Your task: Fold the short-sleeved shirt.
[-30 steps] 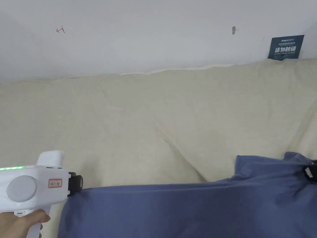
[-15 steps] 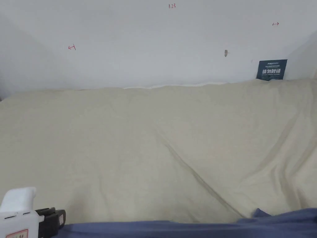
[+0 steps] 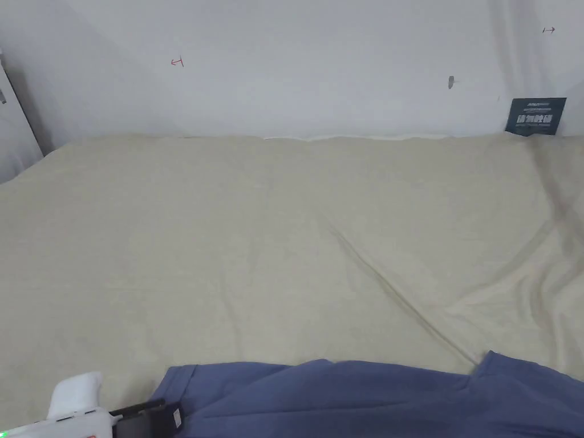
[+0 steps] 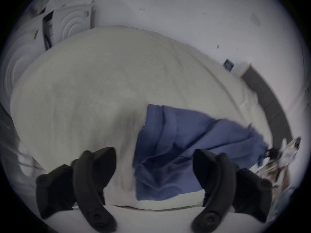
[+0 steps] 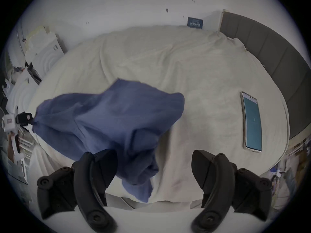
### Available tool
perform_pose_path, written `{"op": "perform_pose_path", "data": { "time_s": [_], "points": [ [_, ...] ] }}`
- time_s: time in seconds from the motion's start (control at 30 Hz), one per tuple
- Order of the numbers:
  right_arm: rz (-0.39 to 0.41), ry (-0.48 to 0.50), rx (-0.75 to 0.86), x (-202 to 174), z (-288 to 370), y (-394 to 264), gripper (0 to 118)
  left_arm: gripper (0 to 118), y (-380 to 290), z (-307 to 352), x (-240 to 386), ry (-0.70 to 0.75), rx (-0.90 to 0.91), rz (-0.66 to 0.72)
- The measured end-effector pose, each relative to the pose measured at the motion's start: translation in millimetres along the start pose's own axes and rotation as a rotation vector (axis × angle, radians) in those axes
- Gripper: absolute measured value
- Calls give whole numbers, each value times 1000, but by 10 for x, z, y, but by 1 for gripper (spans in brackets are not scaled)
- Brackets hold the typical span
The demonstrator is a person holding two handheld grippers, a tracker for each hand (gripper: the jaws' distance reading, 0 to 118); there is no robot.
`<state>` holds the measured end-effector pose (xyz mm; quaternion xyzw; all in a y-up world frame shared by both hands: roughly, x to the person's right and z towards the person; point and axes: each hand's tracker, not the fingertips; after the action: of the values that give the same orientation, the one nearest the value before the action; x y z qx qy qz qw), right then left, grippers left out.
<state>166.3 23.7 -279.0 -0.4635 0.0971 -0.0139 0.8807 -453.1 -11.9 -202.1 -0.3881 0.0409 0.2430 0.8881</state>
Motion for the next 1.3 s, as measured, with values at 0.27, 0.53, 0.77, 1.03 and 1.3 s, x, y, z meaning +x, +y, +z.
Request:
{"op": "perform_pose_path", "data": {
  "time_s": [0.27,0.53,0.77,1.03,1.3],
  "points": [
    [76,92,212,-376,652,156,108,99,87,747,337,-4,196,-11],
    [163,180,264,-1057,820,108,98,56,-134,989,897,133,226,-237],
    [88,265,261,-1238,500,-29,0,0,-299,821,879,118,174,-220],
    [89,266,229,-1452,242,-79,0,0,-295,731,500,125,115,-187],
    [118,277,154,-1731,-32,-76,0,83,-4,394,-148,-103,78,-5]
  ]
}}
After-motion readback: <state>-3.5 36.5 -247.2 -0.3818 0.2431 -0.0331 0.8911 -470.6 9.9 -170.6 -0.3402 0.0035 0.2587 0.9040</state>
